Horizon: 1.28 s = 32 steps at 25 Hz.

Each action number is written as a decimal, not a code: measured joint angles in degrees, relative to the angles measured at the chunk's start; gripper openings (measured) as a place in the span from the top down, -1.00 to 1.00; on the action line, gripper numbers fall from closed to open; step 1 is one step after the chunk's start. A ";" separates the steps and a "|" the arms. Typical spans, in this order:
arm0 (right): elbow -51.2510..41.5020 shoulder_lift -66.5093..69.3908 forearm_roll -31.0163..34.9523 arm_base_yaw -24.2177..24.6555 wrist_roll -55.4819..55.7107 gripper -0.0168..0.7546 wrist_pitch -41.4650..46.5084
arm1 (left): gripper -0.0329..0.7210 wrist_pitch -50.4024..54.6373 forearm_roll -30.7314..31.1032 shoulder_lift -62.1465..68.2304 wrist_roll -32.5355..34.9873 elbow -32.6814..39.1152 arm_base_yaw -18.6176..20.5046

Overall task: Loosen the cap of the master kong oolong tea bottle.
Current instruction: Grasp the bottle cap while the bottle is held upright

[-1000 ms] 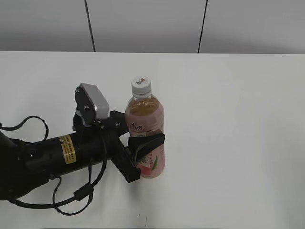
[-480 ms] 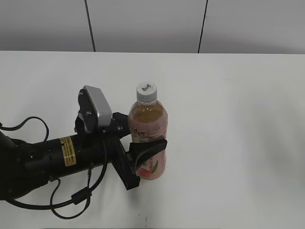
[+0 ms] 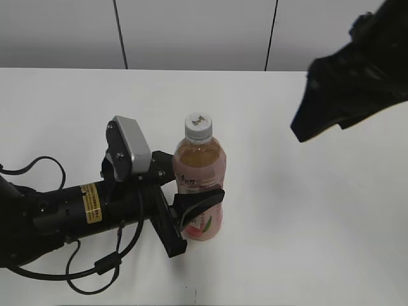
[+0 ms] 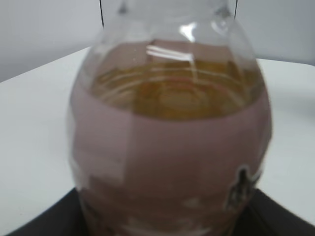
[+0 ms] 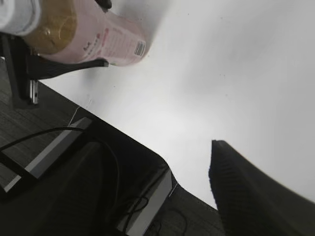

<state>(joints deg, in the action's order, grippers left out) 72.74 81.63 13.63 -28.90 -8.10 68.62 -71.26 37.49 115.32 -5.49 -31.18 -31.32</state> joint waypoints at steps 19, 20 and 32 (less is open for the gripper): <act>22.19 21.06 -5.78 -14.04 14.75 -0.38 1.11 | -0.12 0.33 -3.08 0.00 -0.06 0.00 0.00; 22.21 21.45 -5.84 -14.04 14.90 -0.38 1.11 | -0.12 0.33 -3.12 0.00 -0.06 0.00 0.00; 22.26 22.20 -5.01 -14.11 15.73 -0.37 1.18 | -0.12 0.33 -3.27 0.00 -0.06 0.00 0.00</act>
<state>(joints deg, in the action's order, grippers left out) 95.00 103.83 8.61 -43.01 7.62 69.80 -70.94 34.23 115.32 -5.55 -31.18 -31.32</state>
